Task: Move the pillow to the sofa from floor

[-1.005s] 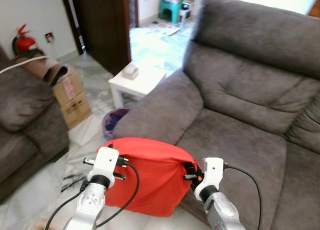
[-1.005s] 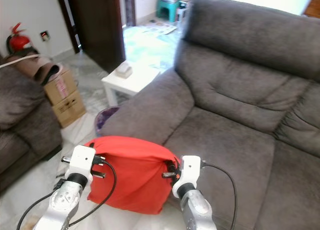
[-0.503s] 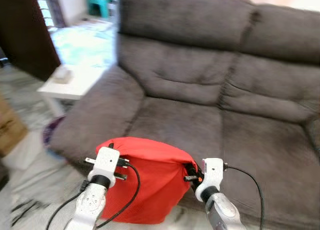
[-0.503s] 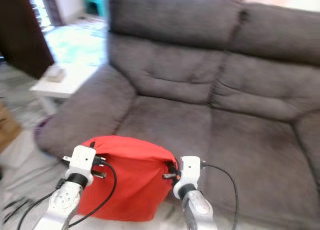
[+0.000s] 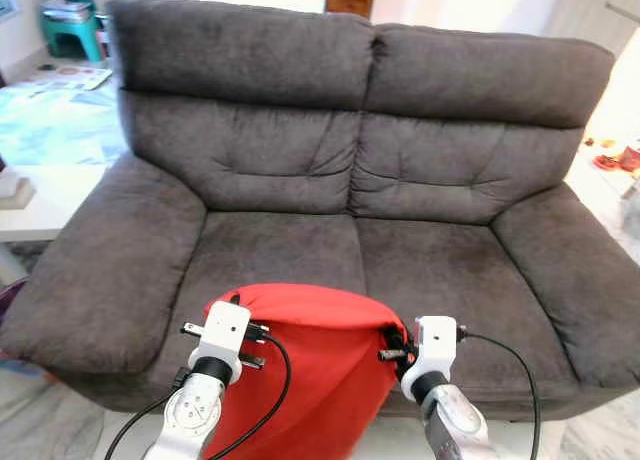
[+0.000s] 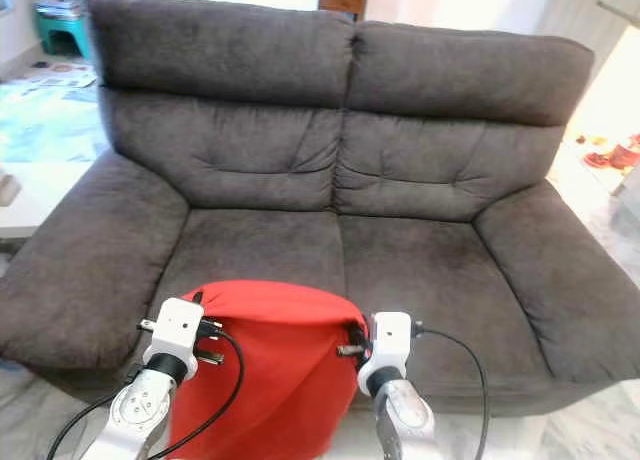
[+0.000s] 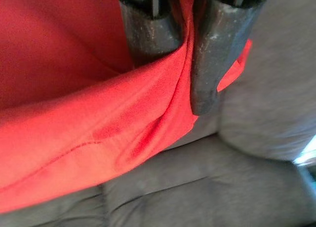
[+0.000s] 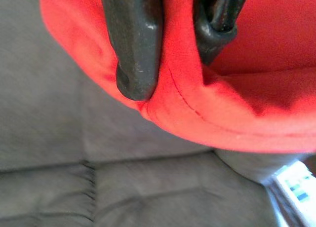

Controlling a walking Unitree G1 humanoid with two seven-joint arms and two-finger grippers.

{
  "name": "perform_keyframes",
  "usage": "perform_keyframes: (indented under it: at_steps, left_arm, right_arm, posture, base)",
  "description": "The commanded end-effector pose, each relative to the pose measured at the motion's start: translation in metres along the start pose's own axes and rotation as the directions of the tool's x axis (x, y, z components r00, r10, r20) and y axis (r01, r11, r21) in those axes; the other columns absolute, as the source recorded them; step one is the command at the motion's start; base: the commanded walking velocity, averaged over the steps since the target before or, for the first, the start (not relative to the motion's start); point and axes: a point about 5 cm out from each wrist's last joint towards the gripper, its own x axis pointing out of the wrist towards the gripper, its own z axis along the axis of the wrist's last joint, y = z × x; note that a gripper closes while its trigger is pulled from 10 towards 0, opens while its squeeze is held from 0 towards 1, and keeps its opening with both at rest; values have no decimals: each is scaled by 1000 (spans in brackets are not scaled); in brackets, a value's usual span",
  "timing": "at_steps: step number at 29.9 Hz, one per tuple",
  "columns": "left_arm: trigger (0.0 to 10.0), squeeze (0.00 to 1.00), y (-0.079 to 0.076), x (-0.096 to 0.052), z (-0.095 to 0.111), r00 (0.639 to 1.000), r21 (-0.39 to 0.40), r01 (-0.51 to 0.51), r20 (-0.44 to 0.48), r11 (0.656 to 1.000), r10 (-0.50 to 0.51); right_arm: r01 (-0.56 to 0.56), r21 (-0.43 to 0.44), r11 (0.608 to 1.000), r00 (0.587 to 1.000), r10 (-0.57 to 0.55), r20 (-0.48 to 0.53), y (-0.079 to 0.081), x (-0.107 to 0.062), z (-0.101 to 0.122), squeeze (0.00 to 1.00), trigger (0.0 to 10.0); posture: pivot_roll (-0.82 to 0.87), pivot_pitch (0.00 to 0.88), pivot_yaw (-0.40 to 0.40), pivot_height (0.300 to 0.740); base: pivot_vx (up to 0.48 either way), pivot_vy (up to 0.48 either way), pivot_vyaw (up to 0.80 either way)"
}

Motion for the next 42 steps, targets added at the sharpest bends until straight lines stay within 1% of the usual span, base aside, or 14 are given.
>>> perform_keyframes:
  at_steps: [1, 4, 9, 13, 16, 18, 20, 24, 25, 27, 32, 42]
  left_arm:
    - [10000, 0, 24, 6, 11, 992, -21, -109, 60, 994, 110]
    - [10000, 0, 26, 7, 10, 992, -19, -115, 56, 993, 116]
    - [10000, 0, 27, 5, 10, 991, -5, -122, 60, 993, 122]
    - [10000, 0, 30, 2, 7, 988, -20, -148, 50, 989, 149]
    - [10000, 0, 29, 0, 6, 987, -20, -149, 50, 989, 150]
    - [10000, 0, 28, -1, 5, 988, -18, -147, 49, 989, 147]
    - [10000, 0, 27, -2, 5, 989, -15, -143, 45, 990, 143]
    - [10000, 0, 28, -3, 3, 989, -13, -144, 41, 990, 144]
    - [10000, 0, 28, -4, 3, 988, -14, -145, 41, 989, 146]
    - [10000, 0, 29, -4, 3, 987, -13, -152, 40, 988, 153]
    - [10000, 0, 30, -5, 3, 987, -13, -155, 41, 988, 156]
    - [10000, 0, 28, -7, 3, 989, 7, -138, 45, 990, 137]
  right_arm:
    - [110, 31, 993, 989, -113, 98, -22, -3, 16, 0, 10000]
    - [119, 36, 992, 987, -122, 100, -22, -1, 17, 0, 10000]
    - [121, 38, 992, 987, -125, 100, -21, -1, 14, 0, 10000]
    - [128, 30, 991, 987, -130, 99, -21, -2, 12, 0, 10000]
    - [98, 36, 994, 989, -102, 112, -20, -3, 12, 0, 10000]
    - [118, 35, 992, 985, -122, 126, -22, -4, 14, 0, 10000]
    - [114, 35, 993, 984, -118, 137, -22, -4, 16, 0, 10000]
    - [89, 22, 996, 987, -91, 133, -18, -4, 15, 0, 10000]
    - [85, 5, 996, 988, -85, 129, -16, -3, 14, 0, 10000]
    - [100, 9, 995, 987, -101, 128, -17, -3, 13, 0, 10000]
    - [101, 3, 995, 986, -100, 130, -17, -4, 14, 0, 10000]
    - [121, -2, 993, 985, -120, 120, -19, -5, 11, 0, 10000]
  posture:
    - [169, 0, -27, 740]
    - [169, 0, -21, 740]
    - [175, 0, -17, 740]
    - [178, 0, -27, 740]
    - [176, 0, -30, 740]
    - [176, 0, -33, 740]
    - [178, 0, -35, 740]
    - [175, 0, -37, 740]
    - [177, 0, -41, 740]
    - [176, 0, -42, 740]
    - [178, 0, -43, 740]
    - [181, 0, -40, 740]
  base:
    - [0, 0, 0]
    - [0, 0, 0]
    - [0, 0, 0]
    - [0, -448, 0]
    - [0, -415, 0]
    - [0, -330, 0]
    - [0, -251, 0]
    - [0, -251, 0]
    - [0, -251, 0]
    - [0, -255, 0]
    - [0, -252, 0]
    - [0, -253, 0]
